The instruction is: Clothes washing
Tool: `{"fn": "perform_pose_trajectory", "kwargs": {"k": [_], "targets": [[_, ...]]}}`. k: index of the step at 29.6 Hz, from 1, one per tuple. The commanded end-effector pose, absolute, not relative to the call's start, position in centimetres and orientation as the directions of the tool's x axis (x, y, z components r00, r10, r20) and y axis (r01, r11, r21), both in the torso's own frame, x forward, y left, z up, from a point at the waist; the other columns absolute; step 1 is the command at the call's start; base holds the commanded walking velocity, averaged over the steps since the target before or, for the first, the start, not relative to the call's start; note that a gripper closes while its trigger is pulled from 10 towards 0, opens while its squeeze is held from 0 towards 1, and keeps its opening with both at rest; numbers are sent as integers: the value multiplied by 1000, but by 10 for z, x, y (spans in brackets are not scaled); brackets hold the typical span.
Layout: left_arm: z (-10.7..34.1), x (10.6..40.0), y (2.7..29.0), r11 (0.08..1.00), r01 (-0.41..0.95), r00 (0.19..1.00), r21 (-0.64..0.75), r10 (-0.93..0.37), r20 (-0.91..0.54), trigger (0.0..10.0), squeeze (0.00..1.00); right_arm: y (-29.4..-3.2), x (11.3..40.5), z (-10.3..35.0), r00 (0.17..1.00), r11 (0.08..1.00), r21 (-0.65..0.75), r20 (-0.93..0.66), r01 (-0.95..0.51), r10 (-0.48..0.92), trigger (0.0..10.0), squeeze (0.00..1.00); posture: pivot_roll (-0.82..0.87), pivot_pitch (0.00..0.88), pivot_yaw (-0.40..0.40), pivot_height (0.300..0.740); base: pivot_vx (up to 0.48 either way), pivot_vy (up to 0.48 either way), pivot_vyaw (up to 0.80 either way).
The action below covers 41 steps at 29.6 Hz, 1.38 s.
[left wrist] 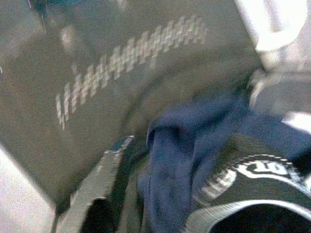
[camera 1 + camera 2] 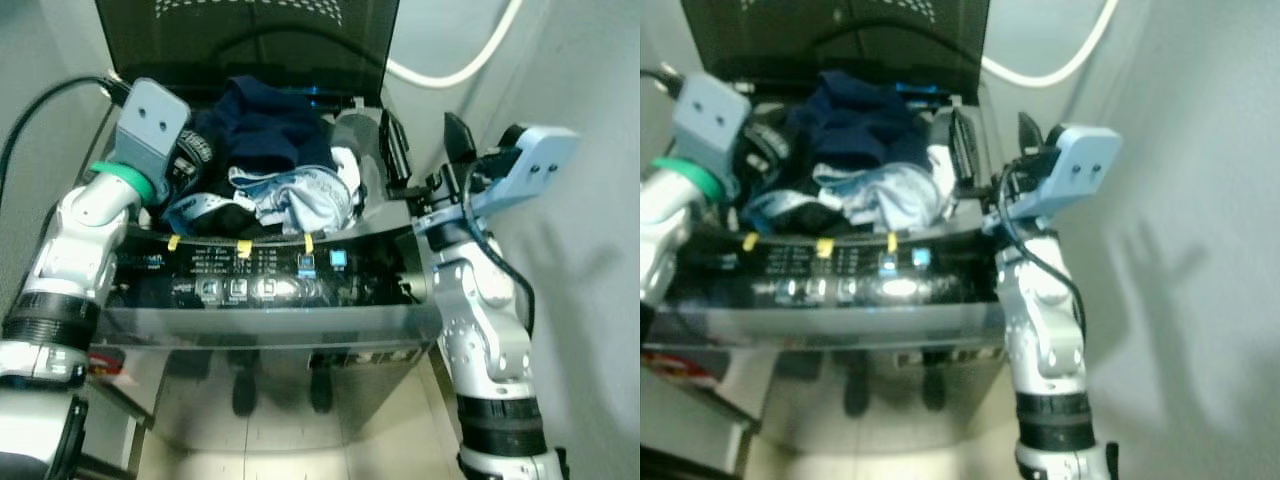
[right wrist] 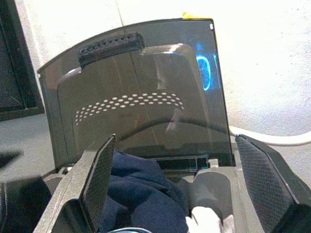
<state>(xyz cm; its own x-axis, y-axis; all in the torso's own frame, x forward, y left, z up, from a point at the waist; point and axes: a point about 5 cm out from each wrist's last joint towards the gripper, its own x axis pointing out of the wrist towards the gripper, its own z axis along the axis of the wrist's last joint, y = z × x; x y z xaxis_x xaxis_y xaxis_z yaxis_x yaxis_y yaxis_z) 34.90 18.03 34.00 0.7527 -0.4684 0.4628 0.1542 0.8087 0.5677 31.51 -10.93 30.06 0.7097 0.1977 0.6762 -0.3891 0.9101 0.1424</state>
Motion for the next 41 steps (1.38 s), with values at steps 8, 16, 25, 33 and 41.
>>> {"fn": "perform_pose_trajectory", "kwargs": {"k": [8,16,25,33,41], "targets": [[364,307,132,781,233,566,580,-593,572,10000,0,-105,316,299,705,898,145,674,-416,218,10000,0,64,107,-12,740,0,0,0],[332,275,89,842,320,584,434,-536,610,10000,0,-101,318,277,742,908,121,624,-400,244,10000,0,82,106,-15,740,0,0,0],[292,277,124,948,292,779,125,-312,545,10000,0,-110,325,247,818,926,165,538,-340,204,10000,0,118,79,-47,740,0,0,0],[292,280,134,963,214,804,163,-269,531,10000,0,-97,330,252,802,915,166,555,-369,222,10000,0,120,54,-46,740,0,0,0],[295,286,145,970,151,819,188,-229,527,10000,0,-93,329,256,790,913,176,577,-368,207,10000,0,121,34,-23,740,0,0,0]]}}
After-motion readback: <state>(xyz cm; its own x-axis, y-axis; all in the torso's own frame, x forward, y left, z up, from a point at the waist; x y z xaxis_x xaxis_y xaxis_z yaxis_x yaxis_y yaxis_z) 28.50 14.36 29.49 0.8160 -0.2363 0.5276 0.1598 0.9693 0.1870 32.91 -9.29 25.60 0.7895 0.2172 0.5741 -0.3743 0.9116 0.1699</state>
